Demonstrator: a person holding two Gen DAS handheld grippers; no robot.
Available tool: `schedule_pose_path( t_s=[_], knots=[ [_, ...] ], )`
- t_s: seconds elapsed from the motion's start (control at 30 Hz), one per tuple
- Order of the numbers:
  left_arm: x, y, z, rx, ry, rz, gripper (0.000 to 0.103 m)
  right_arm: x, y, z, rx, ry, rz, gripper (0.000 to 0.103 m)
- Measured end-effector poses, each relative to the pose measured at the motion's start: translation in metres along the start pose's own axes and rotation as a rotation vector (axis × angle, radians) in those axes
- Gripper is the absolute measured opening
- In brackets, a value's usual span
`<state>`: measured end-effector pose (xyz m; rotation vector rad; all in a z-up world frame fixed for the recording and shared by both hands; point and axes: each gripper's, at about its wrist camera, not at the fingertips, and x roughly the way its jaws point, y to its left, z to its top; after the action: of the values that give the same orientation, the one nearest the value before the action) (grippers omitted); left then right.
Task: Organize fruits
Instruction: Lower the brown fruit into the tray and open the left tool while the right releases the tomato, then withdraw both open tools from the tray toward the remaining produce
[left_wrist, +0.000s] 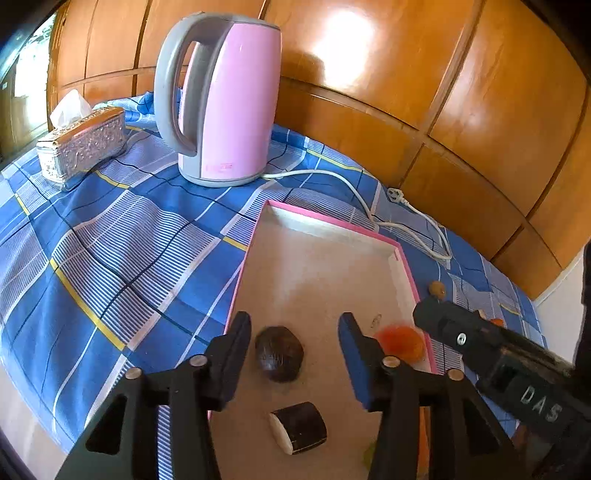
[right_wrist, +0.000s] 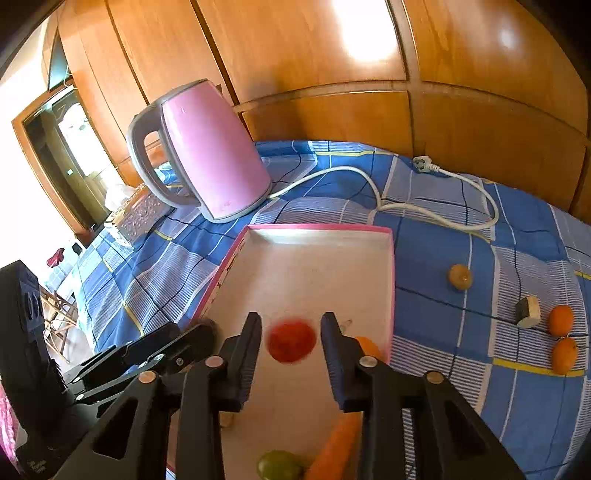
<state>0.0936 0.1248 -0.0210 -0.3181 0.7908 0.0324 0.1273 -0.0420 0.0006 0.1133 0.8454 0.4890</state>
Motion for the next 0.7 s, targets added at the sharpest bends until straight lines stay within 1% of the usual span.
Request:
schedule_pose_path(
  t_s=[0.17,0.37,0.47,0.6,0.63,0.67,0.7],
  knots=[
    [0.000,-0.001,-0.002,-0.003,0.001,0.025,0.051,0.002,-0.006,-0.010,0.020,0.026,-0.012,0.037],
    [-0.006,-0.007,-0.013,-0.001,0.006,0.059,0.051,-0.005,-0.022,-0.029,0.055,0.043,-0.042,0.037],
    [-0.011,-0.014,-0.019,0.023,0.000,0.063,0.051,-0.011,-0.028,-0.036,0.064,0.039,-0.061,0.038],
    [-0.019,-0.029,-0.026,0.071,-0.013,0.056,0.051,-0.023,-0.031,-0.045,0.048,0.011,-0.106,0.038],
    [-0.021,-0.033,-0.028,0.085,-0.017,0.054,0.053,-0.025,-0.031,-0.046,0.044,0.003,-0.117,0.039],
    [-0.023,-0.037,-0.029,0.093,-0.020,0.052,0.054,-0.029,-0.033,-0.048,0.041,-0.006,-0.135,0.045],
    [-0.024,-0.039,-0.031,0.099,-0.023,0.051,0.058,-0.031,-0.034,-0.050,0.041,-0.013,-0.147,0.051]
  ],
)
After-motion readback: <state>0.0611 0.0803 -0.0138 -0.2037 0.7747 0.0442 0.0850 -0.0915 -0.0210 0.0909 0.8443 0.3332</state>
